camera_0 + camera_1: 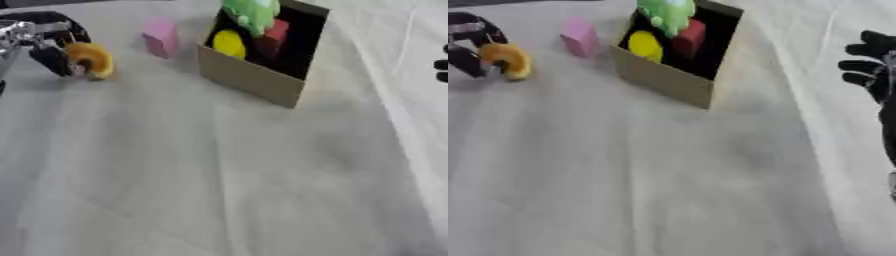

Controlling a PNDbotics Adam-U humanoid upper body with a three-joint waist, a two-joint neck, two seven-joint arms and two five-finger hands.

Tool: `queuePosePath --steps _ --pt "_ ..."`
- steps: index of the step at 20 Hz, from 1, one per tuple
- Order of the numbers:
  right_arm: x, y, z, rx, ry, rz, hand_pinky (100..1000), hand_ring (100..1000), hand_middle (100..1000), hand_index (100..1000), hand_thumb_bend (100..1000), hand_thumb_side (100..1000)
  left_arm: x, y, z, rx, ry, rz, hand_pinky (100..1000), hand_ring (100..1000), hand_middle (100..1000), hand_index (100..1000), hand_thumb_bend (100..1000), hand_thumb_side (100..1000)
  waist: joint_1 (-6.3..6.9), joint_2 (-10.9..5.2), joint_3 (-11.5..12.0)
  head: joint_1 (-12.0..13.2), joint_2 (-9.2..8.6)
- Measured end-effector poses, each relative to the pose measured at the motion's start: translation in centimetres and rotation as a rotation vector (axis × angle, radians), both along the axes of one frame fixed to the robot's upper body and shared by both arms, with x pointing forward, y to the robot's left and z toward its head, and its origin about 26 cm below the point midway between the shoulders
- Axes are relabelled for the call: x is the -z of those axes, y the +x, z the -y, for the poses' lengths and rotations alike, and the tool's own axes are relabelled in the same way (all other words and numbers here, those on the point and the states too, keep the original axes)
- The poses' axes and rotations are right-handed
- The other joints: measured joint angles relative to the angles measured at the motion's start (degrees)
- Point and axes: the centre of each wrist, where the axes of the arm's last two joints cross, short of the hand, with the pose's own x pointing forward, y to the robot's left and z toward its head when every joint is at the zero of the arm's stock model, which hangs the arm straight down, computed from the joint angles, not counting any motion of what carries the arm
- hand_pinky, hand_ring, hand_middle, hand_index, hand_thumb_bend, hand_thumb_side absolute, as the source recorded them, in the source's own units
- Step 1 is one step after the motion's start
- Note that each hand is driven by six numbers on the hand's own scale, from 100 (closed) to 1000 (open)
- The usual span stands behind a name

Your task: Pick up objects on the table and place them in the box.

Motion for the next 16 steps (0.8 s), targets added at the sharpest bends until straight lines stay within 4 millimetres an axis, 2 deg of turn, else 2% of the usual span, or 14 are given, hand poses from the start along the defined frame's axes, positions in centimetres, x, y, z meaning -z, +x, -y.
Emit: queuePosePath --steps 9,13,16 --pt "0.1 -0.1 0.1 0.004 0.000 -0.003 801 771 766 838 100 926 -3.9 -0.6 2.3 0.071 -0.050 0.105 795 673 585 668 100 100 0.25 -0.70 -0.1 -0.2 0.02" --pt "-0.1 0.0 0.0 0.001 -0.001 0.007 801 771 767 838 100 921 -5.5 -0.5 5.6 0.157 -0.066 0.143 797 672 587 672 100 100 0.32 -0.70 -0.6 0.0 0.02" --pt "-0.4 0.1 0.0 -0.006 -0.003 0.019 801 772 767 838 100 918 -5.9 -0.5 8.2 0.234 -0.075 0.156 797 671 590 676 100 100 0.51 -0.70 -1.1 0.3 -0.01"
